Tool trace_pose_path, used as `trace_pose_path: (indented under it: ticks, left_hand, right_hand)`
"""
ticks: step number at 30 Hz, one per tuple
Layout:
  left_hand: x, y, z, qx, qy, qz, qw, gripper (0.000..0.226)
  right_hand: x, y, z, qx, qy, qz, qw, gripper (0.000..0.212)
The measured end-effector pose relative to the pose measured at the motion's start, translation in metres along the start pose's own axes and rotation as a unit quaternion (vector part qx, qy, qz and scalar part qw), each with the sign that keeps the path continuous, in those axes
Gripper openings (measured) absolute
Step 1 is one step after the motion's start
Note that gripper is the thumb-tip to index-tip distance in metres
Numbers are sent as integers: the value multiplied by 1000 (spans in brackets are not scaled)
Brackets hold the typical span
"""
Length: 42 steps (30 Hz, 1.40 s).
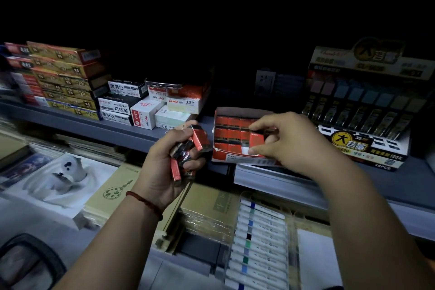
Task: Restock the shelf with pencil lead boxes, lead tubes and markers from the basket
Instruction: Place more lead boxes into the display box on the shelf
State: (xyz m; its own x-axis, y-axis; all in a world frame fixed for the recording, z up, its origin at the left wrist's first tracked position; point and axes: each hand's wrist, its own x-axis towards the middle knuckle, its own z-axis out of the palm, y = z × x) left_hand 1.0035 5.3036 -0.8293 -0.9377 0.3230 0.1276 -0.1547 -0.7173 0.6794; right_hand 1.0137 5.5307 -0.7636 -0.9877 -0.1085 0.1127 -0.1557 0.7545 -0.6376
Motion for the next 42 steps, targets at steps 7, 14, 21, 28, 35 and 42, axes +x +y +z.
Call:
trace_pose_path:
  ticks: [7,14,21,28,35,42]
  left_hand:
    - [2,-2,-2,32,17,-12,999,10]
    - [3,-2,-1,35,12,-9,999,9]
    - [1,-1,2,52,2,-5,999,7]
    - [3,-1,3,69,8,-3,998,6]
    - [4,-4,4,81,32,17,996,28]
    - [2,-7,8,112,56,42,991,46]
  right_hand:
    - [5,-3,3,-25,-6,-14,1000,31]
    - [7,3,1,27,-19,-9,999,17]
    - [6,5,-2,10,-31,-10,999,15]
    - [2,-18,21,75,30,-84,993,12]
    - [4,-39,41,199,-16,-65,978,33]
    - [6,-38,41,187,-68,-67,978,29]
